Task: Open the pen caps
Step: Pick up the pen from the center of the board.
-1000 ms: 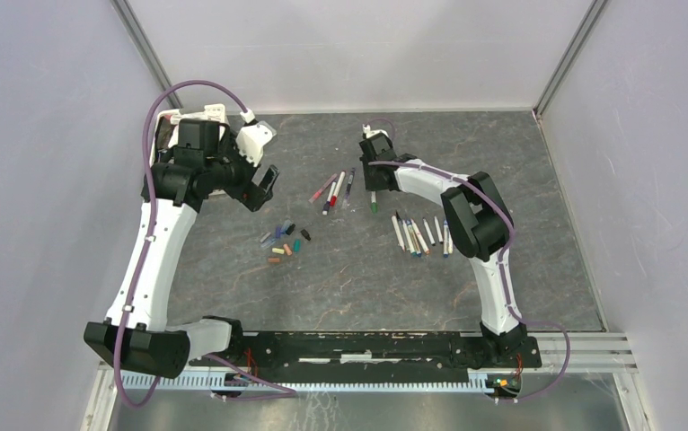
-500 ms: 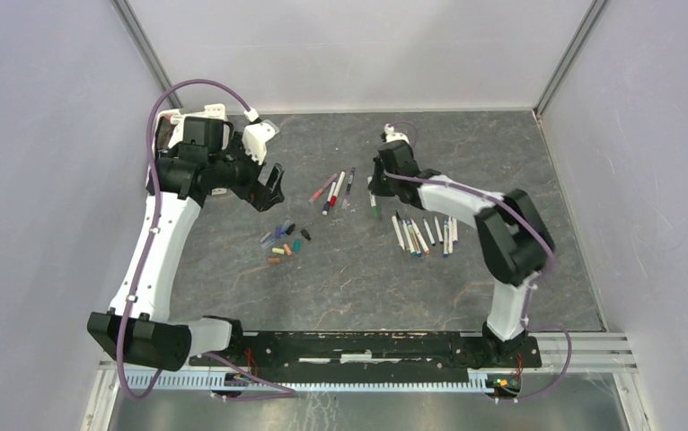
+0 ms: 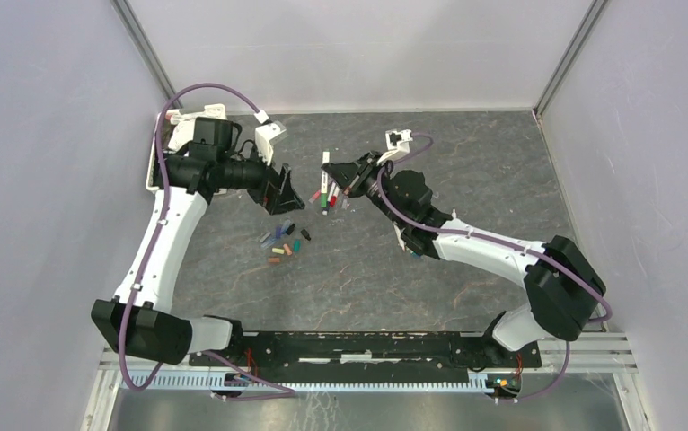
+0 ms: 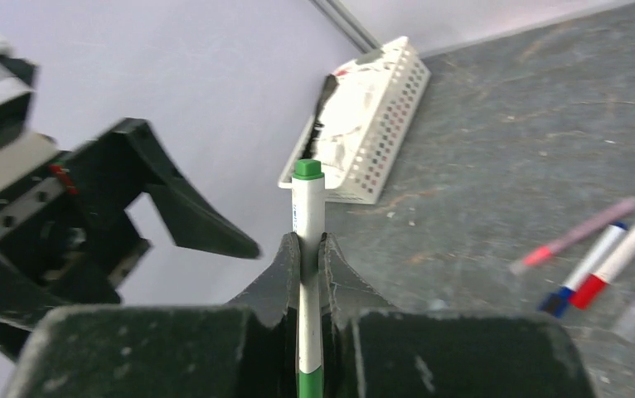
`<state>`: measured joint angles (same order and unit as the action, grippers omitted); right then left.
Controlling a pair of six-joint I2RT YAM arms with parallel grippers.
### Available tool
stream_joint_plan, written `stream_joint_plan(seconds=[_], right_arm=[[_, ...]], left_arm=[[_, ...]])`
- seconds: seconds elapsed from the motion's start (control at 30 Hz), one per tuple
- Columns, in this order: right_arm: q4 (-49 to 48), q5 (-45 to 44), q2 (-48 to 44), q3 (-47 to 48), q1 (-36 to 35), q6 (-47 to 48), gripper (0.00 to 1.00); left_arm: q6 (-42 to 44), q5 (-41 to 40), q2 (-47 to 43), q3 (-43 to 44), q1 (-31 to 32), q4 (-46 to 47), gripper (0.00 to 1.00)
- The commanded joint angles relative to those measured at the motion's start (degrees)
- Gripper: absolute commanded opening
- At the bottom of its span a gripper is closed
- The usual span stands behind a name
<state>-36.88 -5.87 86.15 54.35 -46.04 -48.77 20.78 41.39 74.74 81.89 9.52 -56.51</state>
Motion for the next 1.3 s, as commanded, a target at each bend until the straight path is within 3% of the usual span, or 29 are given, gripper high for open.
stream_joint_plan(seconds=[0.0,0.33,0.4,0.6,0.67,0.77,0.87,0.97,1.03,1.2,1.27], right_arm=[[-9.9,-4.5,-2.4,0.0,-3.0,-1.9,0.0],[-16.3,-8.1,-0.8,0.0,-7.6,-2.9,0.0],[-16.6,-9.3,-1.1,-0.5,-8.3,-2.6,0.0],[-16.6,-12.8,-2.9,-3.2,-9.4,-0.4,0.0],[-16.7,-14.0,-3.3,-4.1,-10.1,0.1,0.0],[-17.5,-15.0,-3.8,-5.6,-10.6,0.4,0.0],[-16.6,-15.9,-5.1,-7.0,-10.7,0.6,0.02],[-12.4,-15.3,-6.9,-7.2,-10.5,1.9,0.17],[-5.0,-11.8,-8.4,-5.4,-9.1,3.4,0.35],[10.7,9.8,-11.3,-0.7,1.1,5.8,0.62],[17.5,18.3,-10.3,3.0,5.5,8.2,0.66]], left_arm=[[-3.2,9.6,-0.1,-1.1,1.8,1.5,0.98],[-6.0,12.7,-0.2,-3.9,5.2,5.3,0.88],[-5.9,12.4,0.3,-3.9,5.2,5.4,0.78],[-4.7,10.0,0.0,-3.7,5.2,5.2,0.35],[-4.7,9.9,-0.1,-3.6,5.2,5.4,0.27],[-3.8,9.2,-0.4,-3.5,5.2,5.1,0.04],[-0.8,7.1,-0.5,-3.5,5.2,3.4,0.02],[6.1,3.0,-0.5,-3.5,5.2,0.3,0.02],[12.6,-0.5,-1.1,-4.0,5.2,-1.9,0.02],[31.7,-10.5,-5.2,-8.7,5.6,-7.6,0.02],[39.7,-15.1,-7.2,-11.4,6.4,-9.3,0.02]])
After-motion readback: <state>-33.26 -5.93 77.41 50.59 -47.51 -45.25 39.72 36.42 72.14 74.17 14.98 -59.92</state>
